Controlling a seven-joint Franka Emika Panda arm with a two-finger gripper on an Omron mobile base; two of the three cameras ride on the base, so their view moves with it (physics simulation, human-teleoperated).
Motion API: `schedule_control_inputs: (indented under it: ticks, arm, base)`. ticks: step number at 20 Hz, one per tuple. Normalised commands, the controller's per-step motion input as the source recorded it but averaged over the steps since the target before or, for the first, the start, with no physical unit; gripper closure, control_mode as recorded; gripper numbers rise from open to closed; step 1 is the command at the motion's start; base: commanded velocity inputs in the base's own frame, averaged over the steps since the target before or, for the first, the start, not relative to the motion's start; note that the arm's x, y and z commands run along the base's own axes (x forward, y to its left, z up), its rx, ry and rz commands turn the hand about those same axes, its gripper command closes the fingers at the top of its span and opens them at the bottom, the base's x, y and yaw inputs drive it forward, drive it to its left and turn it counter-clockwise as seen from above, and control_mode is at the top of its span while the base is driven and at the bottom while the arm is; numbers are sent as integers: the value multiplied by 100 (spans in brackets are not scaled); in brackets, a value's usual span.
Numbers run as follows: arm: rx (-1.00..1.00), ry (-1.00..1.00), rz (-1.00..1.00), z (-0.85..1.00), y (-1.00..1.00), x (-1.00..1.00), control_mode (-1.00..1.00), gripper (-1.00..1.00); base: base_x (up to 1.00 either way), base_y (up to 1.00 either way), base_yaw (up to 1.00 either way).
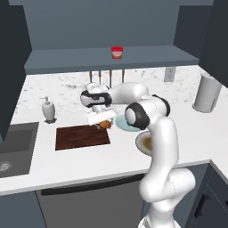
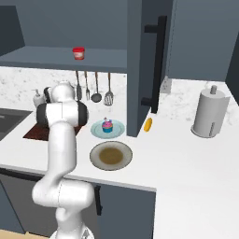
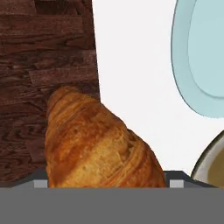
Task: From the different types of pastries on the counter, select a croissant and place it on the cutting board. Then retrieve a jar of jam from the cabinet and place it alongside the croissant on the cutting board.
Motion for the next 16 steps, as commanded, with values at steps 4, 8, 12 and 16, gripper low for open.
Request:
schedule_control_inputs:
  ticks: [4, 8, 12, 16]
  arm:
    - [-2, 1, 0, -65, 52, 72, -100, 100]
    - [0, 0, 0, -53, 20, 55, -100, 100]
    - [3, 0, 0, -46, 5, 19, -100, 100]
    - [22, -20, -11, -63, -16, -95, -100, 100]
  base:
    - [0, 0, 0]
    - [0, 0, 0]
    - [0, 0, 0]
    - [0, 0, 0]
